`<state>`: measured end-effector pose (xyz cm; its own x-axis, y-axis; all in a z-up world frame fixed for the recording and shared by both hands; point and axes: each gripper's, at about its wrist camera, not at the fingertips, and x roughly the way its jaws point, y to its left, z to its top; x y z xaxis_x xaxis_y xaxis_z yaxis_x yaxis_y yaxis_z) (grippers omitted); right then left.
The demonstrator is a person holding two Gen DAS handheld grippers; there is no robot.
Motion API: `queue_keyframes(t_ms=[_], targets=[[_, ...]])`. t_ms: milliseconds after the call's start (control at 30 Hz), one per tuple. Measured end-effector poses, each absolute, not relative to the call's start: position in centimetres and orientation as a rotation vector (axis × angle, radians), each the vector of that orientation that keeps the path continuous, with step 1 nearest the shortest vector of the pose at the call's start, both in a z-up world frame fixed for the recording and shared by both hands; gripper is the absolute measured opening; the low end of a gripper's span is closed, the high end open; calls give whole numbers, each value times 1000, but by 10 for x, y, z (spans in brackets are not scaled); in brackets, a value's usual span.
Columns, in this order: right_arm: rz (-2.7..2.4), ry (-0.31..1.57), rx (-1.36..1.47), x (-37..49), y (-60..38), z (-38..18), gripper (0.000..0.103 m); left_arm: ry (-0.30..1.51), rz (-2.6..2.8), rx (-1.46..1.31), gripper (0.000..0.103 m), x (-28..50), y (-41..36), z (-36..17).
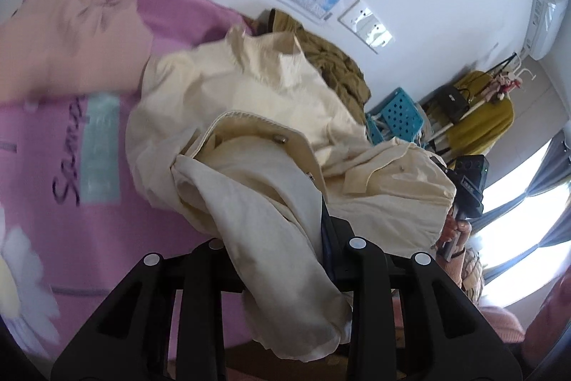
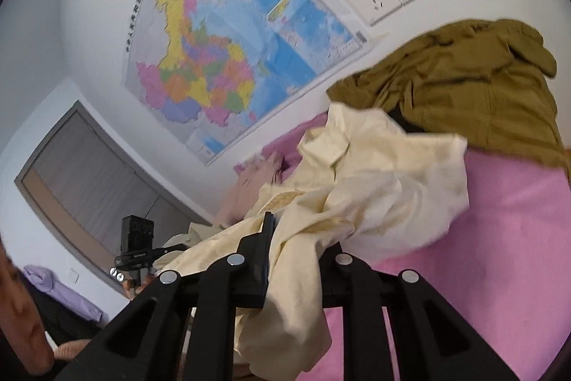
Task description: Fold large clothes
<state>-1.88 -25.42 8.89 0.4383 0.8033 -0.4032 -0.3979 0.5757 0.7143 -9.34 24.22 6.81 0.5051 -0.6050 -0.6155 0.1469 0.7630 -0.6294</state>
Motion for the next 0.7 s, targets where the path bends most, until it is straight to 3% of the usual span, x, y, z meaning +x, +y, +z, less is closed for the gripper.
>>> queue_keyframes(t_ms=[267,700], targets=[[727,871,609,57,-246,97,17,984,-406,-558,32,-21,253,83],[611,984,631,151,-227,72,18,1078,-292,-631,32,74,270,59]])
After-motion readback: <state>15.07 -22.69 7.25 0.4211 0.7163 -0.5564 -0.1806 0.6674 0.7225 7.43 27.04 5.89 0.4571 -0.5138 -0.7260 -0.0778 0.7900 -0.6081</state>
